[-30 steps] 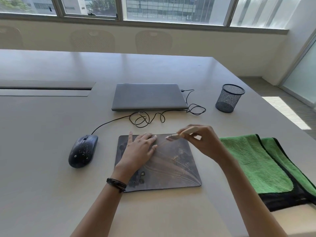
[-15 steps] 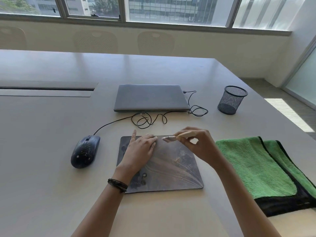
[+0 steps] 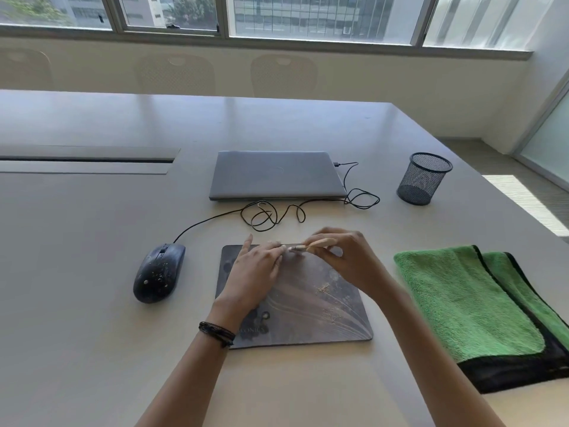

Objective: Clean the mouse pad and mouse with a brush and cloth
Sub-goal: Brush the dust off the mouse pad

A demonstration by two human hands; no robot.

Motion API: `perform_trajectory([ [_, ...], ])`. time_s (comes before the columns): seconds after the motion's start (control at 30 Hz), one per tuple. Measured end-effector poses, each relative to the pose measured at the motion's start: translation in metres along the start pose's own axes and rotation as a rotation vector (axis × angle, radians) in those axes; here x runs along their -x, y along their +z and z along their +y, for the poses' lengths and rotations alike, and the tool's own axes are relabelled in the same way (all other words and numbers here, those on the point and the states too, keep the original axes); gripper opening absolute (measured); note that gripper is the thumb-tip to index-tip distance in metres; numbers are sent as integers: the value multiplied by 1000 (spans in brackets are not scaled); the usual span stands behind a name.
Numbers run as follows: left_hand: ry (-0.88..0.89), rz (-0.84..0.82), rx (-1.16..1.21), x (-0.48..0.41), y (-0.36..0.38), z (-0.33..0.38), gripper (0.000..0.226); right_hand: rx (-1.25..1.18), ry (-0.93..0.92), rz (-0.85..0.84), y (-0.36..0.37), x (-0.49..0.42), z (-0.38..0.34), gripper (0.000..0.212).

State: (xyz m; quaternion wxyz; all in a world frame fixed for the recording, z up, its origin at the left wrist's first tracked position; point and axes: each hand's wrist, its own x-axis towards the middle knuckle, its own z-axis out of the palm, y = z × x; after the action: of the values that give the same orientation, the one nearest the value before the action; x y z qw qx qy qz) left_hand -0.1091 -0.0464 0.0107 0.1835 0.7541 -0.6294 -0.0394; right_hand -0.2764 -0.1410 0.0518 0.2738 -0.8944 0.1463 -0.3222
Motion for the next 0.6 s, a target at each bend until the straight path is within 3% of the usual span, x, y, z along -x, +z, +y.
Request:
perform_trajectory([
  [0.17,1,8,-6,0,0,-1,38,-77,2,-207,-1,-1,-6,11],
  [0.4,-15,8,-17,-2,1,-1,38,-4,-15,-134,-7,-4,-6,13],
  [0.6,-11,-5,-24,-2,1,-1,41,-54,-12,-247,-8,-3,-9,11],
])
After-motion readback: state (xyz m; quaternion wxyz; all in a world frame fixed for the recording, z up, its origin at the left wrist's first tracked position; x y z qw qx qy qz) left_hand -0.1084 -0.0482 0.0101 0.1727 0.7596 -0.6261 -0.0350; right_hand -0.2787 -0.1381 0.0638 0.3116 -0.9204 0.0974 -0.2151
